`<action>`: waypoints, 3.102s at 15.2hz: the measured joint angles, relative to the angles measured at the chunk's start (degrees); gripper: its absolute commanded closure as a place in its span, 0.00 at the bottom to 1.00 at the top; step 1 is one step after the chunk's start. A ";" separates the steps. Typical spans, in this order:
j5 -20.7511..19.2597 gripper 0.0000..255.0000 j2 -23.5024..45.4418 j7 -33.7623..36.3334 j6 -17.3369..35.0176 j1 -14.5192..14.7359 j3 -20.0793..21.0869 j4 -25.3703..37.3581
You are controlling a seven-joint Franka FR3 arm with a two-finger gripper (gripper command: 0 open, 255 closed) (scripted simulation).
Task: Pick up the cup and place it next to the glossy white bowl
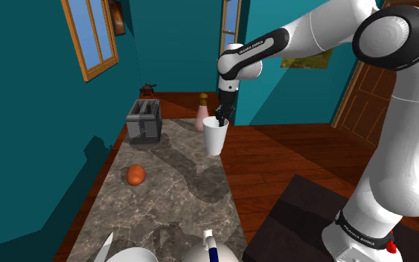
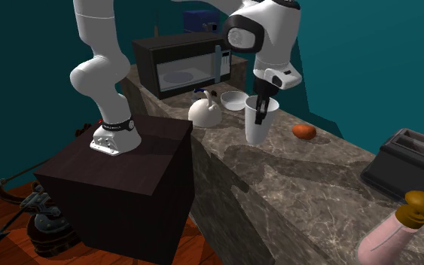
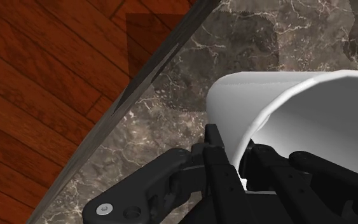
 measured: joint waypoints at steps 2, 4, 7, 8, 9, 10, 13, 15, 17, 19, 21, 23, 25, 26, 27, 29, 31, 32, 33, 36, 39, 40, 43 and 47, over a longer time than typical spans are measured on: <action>-0.25 1.00 -0.76 0.40 -1.47 0.06 -0.02 0.76; -0.43 1.00 -1.12 0.64 -2.92 0.03 -0.07 1.87; -0.72 1.00 -2.06 1.03 -4.95 0.02 -0.13 3.00; -0.80 1.00 -2.21 1.11 -5.68 -0.01 -0.17 3.60; -0.91 1.00 -2.61 1.16 -6.40 -0.06 -0.23 3.90; -0.96 1.00 -2.61 1.33 -7.08 -0.04 -0.22 4.61; -1.17 1.00 -3.25 1.71 -9.04 -0.03 -0.24 5.96; -1.16 1.00 -3.05 3.38 -9.43 0.87 0.46 6.81; -1.23 1.00 -3.59 5.69 -9.31 2.19 1.47 6.51; -1.15 1.00 -3.22 8.19 -8.29 3.68 2.65 6.25; -1.17 1.00 -3.23 10.60 -7.85 5.07 3.73 6.19; -1.18 1.00 -2.50 13.23 -7.59 6.56 4.89 7.07; -1.26 1.00 -1.94 15.85 -7.56 8.02 5.99 8.02; -1.32 1.00 -1.54 17.26 -7.44 8.82 6.58 8.54; -1.32 1.00 -0.64 18.39 -7.11 9.49 7.08 9.29; -1.47 1.00 0.43 20.78 -7.34 10.83 8.01 10.98; -1.70 1.00 1.27 23.36 -7.41 12.33 8.99 12.27; -1.84 1.00 2.32 24.70 -7.48 13.12 9.49 13.65; -2.01 1.00 3.06 25.96 -7.79 13.85 9.92 14.87; -2.50 1.00 5.81 29.27 -8.22 15.87 11.02 18.53; -3.14 1.00 8.59 33.30 -8.36 18.52 12.31 22.06; -3.40 1.00 9.64 34.47 -9.04 19.25 12.60 23.95; -4.23 1.00 13.82 37.71 -10.07 21.50 13.37 29.64; -5.52 1.00 20.07 42.49 -13.08 25.17 14.28 39.52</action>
